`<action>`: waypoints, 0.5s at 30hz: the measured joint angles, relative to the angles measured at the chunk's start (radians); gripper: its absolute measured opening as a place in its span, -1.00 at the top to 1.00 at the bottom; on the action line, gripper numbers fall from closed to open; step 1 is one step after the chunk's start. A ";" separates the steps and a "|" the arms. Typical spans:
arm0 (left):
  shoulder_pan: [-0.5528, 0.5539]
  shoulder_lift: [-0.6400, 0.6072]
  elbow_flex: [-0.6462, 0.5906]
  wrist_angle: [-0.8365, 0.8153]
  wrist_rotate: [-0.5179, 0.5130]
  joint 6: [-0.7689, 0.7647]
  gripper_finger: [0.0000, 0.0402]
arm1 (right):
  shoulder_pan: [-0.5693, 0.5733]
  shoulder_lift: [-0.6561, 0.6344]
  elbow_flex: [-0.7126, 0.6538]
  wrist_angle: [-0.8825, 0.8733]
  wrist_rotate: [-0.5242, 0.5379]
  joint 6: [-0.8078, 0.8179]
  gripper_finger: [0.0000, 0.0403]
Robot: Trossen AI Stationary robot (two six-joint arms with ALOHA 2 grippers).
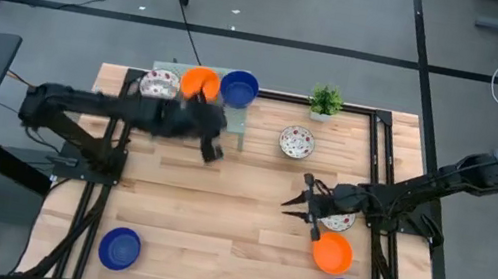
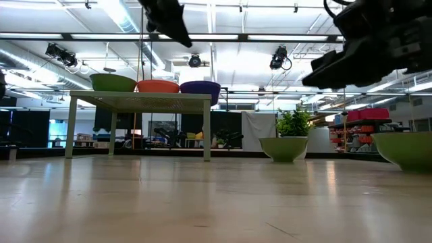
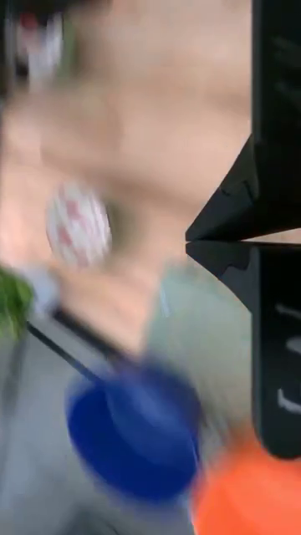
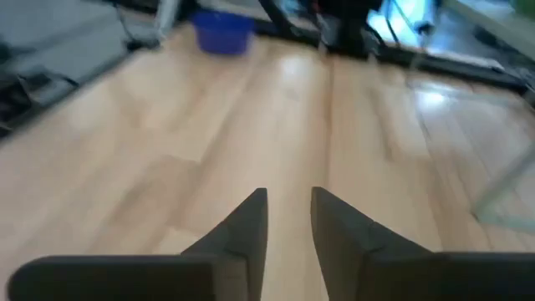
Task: Pick & Place Mini bowls
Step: Stack the white patterned bowl on top of the other white patterned bowl on the shelf
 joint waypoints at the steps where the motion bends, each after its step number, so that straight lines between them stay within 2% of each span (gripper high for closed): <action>1: -0.044 0.001 -0.049 0.084 -0.006 -0.001 0.95 | 0.011 -0.004 0.014 -0.045 0.022 0.001 0.55; 4: -0.156 0.010 -0.184 0.326 -0.010 0.003 0.95 | 0.051 -0.023 0.109 -0.285 0.122 0.054 0.58; 8: -0.260 0.033 -0.325 0.557 -0.006 0.006 0.97 | 0.086 -0.026 0.316 -0.802 0.249 0.289 0.60; 10: -0.290 0.040 -0.367 0.637 -0.007 0.005 0.98 | 0.086 -0.024 0.406 -1.009 0.248 0.464 0.58; 12: -0.308 0.040 -0.398 0.659 -0.013 0.005 0.97 | 0.085 -0.023 0.471 -1.188 0.202 0.590 0.53; 15: -0.312 0.042 -0.422 0.675 -0.015 -0.024 0.93 | 0.084 -0.023 0.519 -1.336 0.046 0.695 0.40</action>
